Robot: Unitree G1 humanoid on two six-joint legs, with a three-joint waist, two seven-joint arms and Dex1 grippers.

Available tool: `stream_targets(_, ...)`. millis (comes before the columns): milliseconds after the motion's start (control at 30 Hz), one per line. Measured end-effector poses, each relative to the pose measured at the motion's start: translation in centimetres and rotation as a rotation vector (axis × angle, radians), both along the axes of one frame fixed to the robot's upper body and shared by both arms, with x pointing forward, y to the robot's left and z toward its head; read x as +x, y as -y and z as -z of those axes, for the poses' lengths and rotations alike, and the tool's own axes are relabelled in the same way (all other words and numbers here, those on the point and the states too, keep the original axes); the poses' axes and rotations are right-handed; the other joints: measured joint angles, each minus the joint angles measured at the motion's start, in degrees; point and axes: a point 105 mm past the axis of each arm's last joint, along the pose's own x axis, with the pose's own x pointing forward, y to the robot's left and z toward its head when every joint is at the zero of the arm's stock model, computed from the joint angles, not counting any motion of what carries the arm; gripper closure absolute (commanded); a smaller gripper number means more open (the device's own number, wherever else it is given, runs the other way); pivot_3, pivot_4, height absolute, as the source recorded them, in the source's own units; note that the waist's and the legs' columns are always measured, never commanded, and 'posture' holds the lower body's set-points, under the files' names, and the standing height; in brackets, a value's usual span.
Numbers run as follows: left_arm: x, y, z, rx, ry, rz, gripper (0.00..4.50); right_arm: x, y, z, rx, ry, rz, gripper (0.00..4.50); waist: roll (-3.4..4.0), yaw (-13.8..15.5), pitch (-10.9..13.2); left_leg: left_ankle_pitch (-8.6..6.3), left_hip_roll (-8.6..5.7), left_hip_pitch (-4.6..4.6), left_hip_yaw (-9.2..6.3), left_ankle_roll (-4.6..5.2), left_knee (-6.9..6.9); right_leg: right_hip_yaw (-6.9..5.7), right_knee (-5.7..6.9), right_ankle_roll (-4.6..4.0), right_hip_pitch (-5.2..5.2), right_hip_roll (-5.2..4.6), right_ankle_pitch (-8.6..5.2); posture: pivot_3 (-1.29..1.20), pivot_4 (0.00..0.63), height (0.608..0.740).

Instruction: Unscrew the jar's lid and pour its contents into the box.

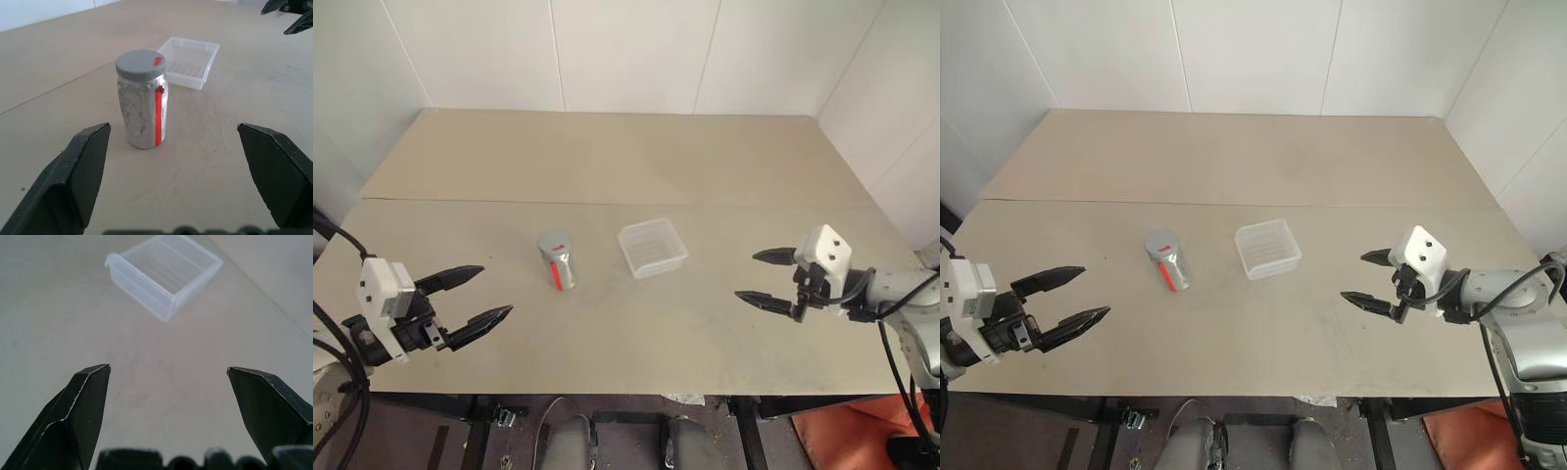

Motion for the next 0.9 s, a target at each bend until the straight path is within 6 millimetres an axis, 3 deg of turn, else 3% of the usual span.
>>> stream_targets(233, 0.8, 0.9, 0.2, -0.061, 0.022, 0.003, 0.00, -0.6, -1.2, -0.7, 0.018, 0.016, -0.043, 0.04, 0.00, 0.05, 0.00, 0.00, -0.01, 0.00, -0.01, 0.00, 0.00, -0.01, -0.01, -0.03, 0.02, -0.04, 0.05, 0.00, 0.150, 0.740)
stream_targets(400, 1.3, 2.1, 2.0, -0.100, -0.007, -0.033, 0.00, -0.4, -2.6, -1.6, 0.028, 0.053, -0.091, 0.04, 0.00, -0.19, 0.00, 0.00, -0.03, 0.01, 0.00, 0.00, 0.00, 0.02, 0.01, -0.17, 0.01, 0.00, 0.15, 0.00, 0.150, 0.740)
stream_targets(600, 3.6, 3.8, 4.6, -0.152, -0.002, -0.239, 0.00, 0.4, -4.2, -2.6, 0.015, 0.090, -0.188, 0.04, -0.04, 0.15, 0.00, 0.01, -0.11, 0.03, -0.06, 0.01, 0.01, 0.01, -0.01, -0.14, 0.10, -0.02, 0.19, 0.00, 0.150, 0.740)
stream_targets(900, 4.2, 5.7, 5.9, -0.217, -0.022, -0.333, 0.00, 0.7, -5.9, -2.7, 0.022, 0.120, -0.261, 0.04, -0.05, 0.05, 0.01, 0.01, -0.10, 0.02, -0.09, 0.02, 0.01, 0.00, 0.00, -0.15, 0.08, -0.02, 0.20, 0.00, 0.150, 0.740)
